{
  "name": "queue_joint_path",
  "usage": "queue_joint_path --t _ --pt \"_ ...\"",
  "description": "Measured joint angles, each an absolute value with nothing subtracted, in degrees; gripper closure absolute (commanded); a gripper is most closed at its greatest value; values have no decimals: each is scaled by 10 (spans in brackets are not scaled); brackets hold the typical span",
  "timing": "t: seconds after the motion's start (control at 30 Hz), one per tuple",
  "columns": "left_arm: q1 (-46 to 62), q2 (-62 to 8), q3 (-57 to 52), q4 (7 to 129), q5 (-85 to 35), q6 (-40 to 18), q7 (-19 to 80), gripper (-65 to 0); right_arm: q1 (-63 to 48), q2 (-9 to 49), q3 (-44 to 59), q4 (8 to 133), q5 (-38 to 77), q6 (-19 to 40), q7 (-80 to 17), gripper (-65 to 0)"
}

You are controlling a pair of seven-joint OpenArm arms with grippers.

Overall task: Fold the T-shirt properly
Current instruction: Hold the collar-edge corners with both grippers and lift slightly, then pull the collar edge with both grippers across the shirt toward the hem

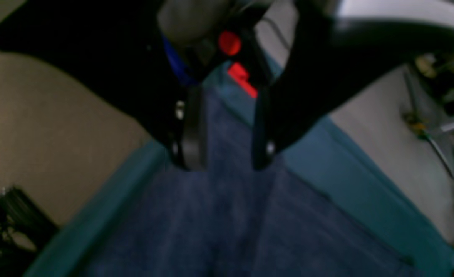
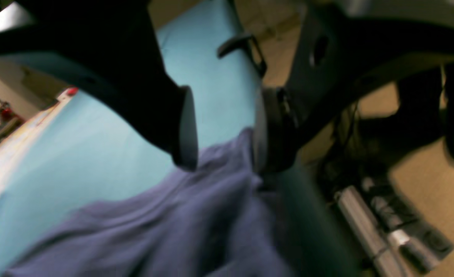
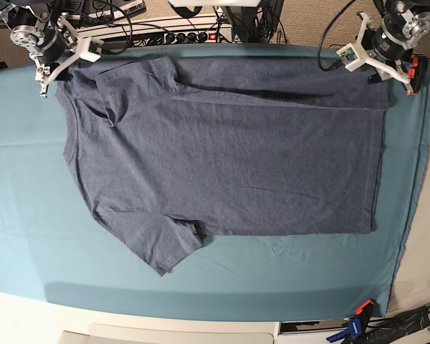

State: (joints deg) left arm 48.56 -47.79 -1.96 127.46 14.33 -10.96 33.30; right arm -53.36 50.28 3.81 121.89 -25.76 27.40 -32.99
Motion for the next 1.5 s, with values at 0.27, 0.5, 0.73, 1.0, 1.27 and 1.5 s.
queue_joint_path --t 0.27,0.5,0.73,1.0,1.27,1.5 --pt "486 -478 -20 1337 143 -107 351 -215 -499 486 41 1318 -287 204 -381 -253" --pt "467 -478 -20 1336 141 -75 352 -215 -410 420 41 1322 -274 140 -387 -253" --pt "374 -477 -20 1318 40 -67 323 -215 -287 307 41 1309 -184 89 -371 -253" --pt "223 -475 -20 1193 -89 -96 299 -215 -137 209 43 1172 -91 89 -336 -253" --pt "60 -420 -19 1003 -261 -165 303 -215 24 154 44 931 -6 108 -333 -253" --pt "-84 -363 -20 822 -323 -186 327 -216 157 142 44 775 19 143 -339 -253"
